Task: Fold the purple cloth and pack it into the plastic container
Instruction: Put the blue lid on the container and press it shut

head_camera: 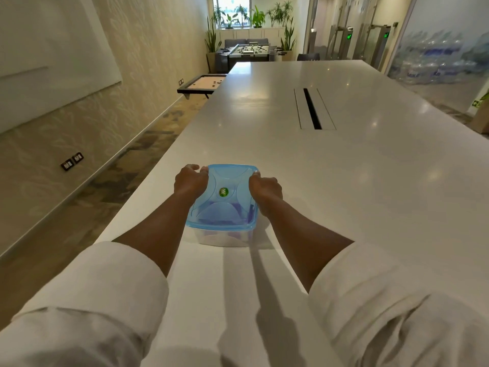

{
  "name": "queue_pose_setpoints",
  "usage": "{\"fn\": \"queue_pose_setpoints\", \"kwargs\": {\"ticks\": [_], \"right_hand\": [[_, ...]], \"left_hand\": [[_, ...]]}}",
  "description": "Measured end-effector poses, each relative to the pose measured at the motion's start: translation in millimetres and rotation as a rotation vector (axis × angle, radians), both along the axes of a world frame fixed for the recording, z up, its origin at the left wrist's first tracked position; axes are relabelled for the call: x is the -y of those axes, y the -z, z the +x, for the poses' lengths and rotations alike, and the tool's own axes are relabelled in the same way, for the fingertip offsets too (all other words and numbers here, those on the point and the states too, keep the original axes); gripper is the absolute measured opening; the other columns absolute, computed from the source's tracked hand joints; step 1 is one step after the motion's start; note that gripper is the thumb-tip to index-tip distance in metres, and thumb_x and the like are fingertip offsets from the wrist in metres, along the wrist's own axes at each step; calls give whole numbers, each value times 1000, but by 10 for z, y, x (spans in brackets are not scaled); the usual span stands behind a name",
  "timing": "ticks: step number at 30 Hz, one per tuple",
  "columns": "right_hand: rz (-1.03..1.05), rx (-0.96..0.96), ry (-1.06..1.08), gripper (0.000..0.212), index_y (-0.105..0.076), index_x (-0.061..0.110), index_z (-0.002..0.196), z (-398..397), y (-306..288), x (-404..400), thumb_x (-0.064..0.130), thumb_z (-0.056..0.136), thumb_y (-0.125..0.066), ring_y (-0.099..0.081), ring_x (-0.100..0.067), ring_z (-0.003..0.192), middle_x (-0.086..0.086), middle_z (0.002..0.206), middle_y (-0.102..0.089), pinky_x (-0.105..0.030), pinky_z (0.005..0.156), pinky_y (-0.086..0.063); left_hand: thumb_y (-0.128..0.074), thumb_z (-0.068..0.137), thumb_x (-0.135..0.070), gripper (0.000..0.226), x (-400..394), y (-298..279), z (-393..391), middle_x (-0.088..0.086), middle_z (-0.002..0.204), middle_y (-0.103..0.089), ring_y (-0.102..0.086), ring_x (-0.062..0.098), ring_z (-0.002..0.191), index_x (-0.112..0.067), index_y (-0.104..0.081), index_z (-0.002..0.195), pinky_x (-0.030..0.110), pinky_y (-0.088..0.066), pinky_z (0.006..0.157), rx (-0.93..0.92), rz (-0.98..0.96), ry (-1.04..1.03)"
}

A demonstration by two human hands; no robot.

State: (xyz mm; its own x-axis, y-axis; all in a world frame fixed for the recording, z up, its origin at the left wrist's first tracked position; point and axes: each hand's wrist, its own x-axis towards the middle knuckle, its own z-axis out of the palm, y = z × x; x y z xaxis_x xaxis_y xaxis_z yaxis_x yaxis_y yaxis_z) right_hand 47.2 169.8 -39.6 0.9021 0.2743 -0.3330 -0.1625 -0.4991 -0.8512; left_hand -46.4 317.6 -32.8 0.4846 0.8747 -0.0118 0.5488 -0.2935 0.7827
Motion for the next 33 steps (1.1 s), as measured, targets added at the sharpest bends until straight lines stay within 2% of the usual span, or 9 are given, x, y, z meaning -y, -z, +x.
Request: {"fn": "queue_pose_setpoints", "kwargs": {"ticks": [3,7,11,17,24,33], "right_hand": [[1,-5,23,67,-43,3,135,-80,-39,81,54,91,-37,-57,-35,118,-16,134,-56,-42,98,-46],[-5,-23,15,66,-41,3,135,-214,-39,190,53,92,-37,-58,-34,118,-16,134,-57,-43,99,-47],[-17,-29,5,66,-42,4,134,-348,-26,285,54,93,-35,-59,-33,116,-15,131,-59,-41,98,-47],[-43,-28,-15,68,-48,4,131,-563,29,335,57,94,-28,-59,-32,116,-15,130,-60,-39,94,-45],[-8,45,27,60,-50,4,128,-699,94,361,52,98,-29,-58,-34,115,-16,126,-61,-38,89,-43],[-9,80,24,58,-50,4,128,-732,33,390,50,99,-30,-58,-34,115,-17,127,-61,-39,92,-44]], "left_hand": [[-49,94,-45,52,61,-21,-89,12,135,-59,-54,31,123,-11,-54,133,42,-42,106,-17,-22,4],[-46,95,-44,48,164,-19,-211,13,126,-64,-59,33,114,-10,-61,126,40,-46,98,-45,-21,6],[-47,95,-44,47,267,2,-327,12,124,-65,-59,32,113,-11,-62,124,38,-46,95,-19,-28,-24],[-52,92,-34,37,379,84,-445,10,119,-67,-60,27,104,-11,-64,118,36,-47,91,70,-76,-70],[-55,92,-42,41,454,114,-473,10,118,-69,-63,29,107,-14,-67,119,38,-50,92,99,-20,-120],[-51,94,-42,44,474,113,-476,12,121,-68,-62,31,109,-12,-65,122,44,-50,97,71,22,-103]]}}
